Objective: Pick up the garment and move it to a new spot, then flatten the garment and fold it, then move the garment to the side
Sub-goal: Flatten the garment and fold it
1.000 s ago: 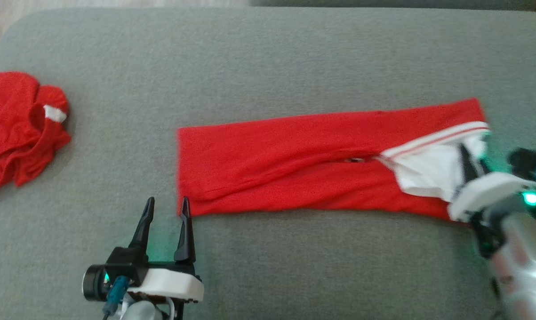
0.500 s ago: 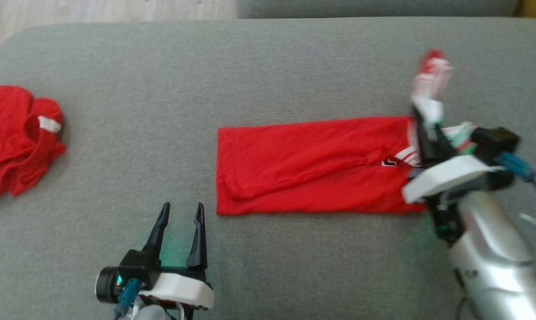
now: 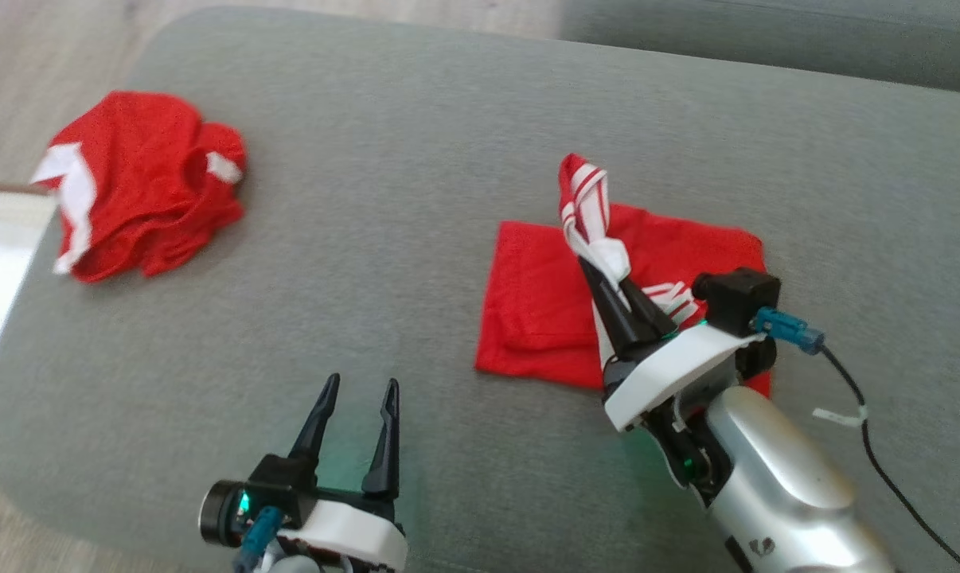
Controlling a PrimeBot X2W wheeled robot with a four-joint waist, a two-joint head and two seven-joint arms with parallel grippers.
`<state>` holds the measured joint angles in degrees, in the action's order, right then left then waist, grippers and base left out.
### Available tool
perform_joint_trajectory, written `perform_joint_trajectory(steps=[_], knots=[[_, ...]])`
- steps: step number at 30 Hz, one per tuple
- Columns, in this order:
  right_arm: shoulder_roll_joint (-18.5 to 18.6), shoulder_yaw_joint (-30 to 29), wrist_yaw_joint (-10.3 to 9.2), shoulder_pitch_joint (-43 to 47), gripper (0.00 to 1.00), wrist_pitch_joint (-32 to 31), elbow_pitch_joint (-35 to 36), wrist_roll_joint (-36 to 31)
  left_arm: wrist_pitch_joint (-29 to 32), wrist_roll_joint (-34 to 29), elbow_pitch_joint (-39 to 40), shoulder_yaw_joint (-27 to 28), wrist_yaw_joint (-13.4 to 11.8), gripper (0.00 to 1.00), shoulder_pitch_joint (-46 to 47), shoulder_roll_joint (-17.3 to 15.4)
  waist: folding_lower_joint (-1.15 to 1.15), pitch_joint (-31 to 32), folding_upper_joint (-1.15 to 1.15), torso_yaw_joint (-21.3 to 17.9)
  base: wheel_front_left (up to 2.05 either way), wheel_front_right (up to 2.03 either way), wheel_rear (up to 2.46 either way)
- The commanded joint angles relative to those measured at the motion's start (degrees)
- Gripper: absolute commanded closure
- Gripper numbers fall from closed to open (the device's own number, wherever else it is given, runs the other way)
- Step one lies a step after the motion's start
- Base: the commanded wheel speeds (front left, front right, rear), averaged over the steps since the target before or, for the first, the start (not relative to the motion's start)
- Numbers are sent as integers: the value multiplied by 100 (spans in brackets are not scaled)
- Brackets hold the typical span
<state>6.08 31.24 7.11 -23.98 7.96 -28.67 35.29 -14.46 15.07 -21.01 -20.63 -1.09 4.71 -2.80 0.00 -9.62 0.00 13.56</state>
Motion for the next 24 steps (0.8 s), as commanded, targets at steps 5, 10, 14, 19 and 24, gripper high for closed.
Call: perform_joint_trajectory(steps=[5, 10, 14, 19, 24], knots=[[-218, 83, 37, -152, 51, 99, -182, 5, -53, 23, 132, 121, -39, 0, 74, -8, 0, 40, 0, 380, 0, 0, 0], [-272, -67, 37, -199, 0, 353, -336, 0, -53, 20, 121, 299, -87, 0, 68, -8, 0, 96, 0, 224, 0, 0, 0], [-196, -527, 37, -164, 0, 600, -428, -294, -53, 4, 152, 477, -93, 0, 84, -8, 0, 190, 0, -52, 0, 0, 0], [-101, -1492, 37, 20, 0, 696, -435, -946, -54, -49, 199, 638, -75, 0, 126, -8, 0, 281, 0, -421, 0, 0, 0], [-157, -2508, 37, 507, 0, 702, 57, -1858, -54, -114, 207, 849, -82, 0, 172, -8, 0, 390, 0, -744, 0, 0, 0]])
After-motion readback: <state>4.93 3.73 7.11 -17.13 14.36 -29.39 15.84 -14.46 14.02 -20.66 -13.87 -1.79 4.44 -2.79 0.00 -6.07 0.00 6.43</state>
